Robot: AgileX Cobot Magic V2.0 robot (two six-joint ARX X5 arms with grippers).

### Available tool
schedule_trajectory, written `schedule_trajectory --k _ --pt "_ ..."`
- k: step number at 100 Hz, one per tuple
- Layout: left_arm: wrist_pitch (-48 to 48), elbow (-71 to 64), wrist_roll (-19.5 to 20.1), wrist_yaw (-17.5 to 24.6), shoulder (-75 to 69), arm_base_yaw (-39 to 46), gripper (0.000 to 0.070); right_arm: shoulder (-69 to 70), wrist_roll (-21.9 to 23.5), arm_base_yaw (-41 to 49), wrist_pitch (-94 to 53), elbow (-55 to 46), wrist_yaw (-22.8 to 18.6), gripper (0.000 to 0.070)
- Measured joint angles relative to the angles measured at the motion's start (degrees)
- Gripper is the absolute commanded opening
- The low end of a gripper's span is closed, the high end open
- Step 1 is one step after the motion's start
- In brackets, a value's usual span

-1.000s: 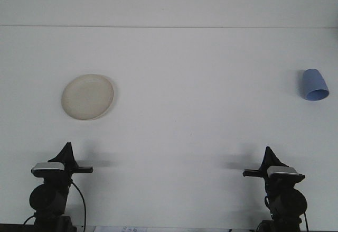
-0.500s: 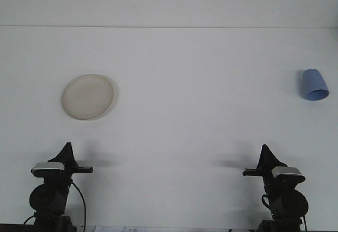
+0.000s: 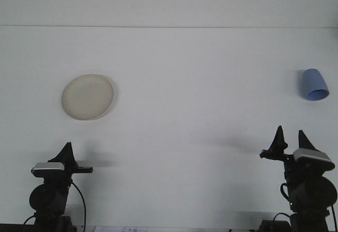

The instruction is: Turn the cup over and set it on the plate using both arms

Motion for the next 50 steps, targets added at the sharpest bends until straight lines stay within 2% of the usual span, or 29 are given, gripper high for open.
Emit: schedule_trajectory --k 13,24,40,50 --pt "0.0 0.0 0.0 0.0 0.0 0.0 0.0015 11.9 -7.5 -1.2 -0.6 6.3 3.9 0.0444" --pt "0.0 0.0 0.0 0.0 0.0 0.0 0.0015 22.7 -12.3 -5.3 -0.2 11.4 4.0 0.0444" --pt "0.0 0.0 0.0 0.0 0.0 0.0 0.0015 35.3 -17.5 -15.3 2.4 13.6 -0.1 0.0443" --pt "0.0 0.0 0.0 0.0 0.0 0.0 0.0015 41.0 -20.1 -22.9 5.9 13.6 -5.2 0.0443"
